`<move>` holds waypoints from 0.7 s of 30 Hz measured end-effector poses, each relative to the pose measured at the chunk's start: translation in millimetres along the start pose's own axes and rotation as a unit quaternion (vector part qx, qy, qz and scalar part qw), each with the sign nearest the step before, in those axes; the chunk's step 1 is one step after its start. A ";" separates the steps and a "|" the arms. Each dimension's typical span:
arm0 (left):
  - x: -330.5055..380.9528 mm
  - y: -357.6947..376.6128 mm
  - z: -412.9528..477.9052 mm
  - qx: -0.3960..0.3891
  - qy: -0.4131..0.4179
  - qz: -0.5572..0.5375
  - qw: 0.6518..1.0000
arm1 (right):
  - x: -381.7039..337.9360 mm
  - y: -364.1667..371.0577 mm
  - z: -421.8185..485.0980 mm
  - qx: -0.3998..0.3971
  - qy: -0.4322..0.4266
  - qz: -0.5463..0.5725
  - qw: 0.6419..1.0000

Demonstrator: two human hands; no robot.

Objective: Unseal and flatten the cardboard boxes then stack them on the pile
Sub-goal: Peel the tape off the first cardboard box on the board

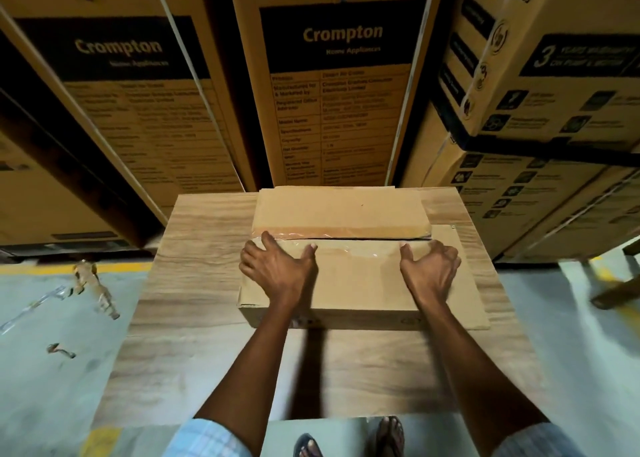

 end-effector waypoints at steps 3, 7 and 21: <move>-4.4 1.2 7.4 0.011 -0.023 -0.045 0.999 | -0.1 -0.3 1.2 -0.003 -0.006 0.006 1.000; 0.9 -2.0 7.5 0.025 -0.025 -0.063 0.997 | 0.0 -3.5 8.6 -0.010 0.012 0.038 0.999; -5.2 5.8 -3.5 0.049 -0.065 -0.053 0.995 | -9.5 -12.9 50.3 -0.194 -0.201 -0.089 0.956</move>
Point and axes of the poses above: each hand's wrist, its own z-axis towards the middle knuckle, its own y-axis out of the palm, x = y × z, the point moved 2 cm from there along z, towards the middle knuckle, and after that the axes turned 3 degrees about -y, right-handed, at the moved point
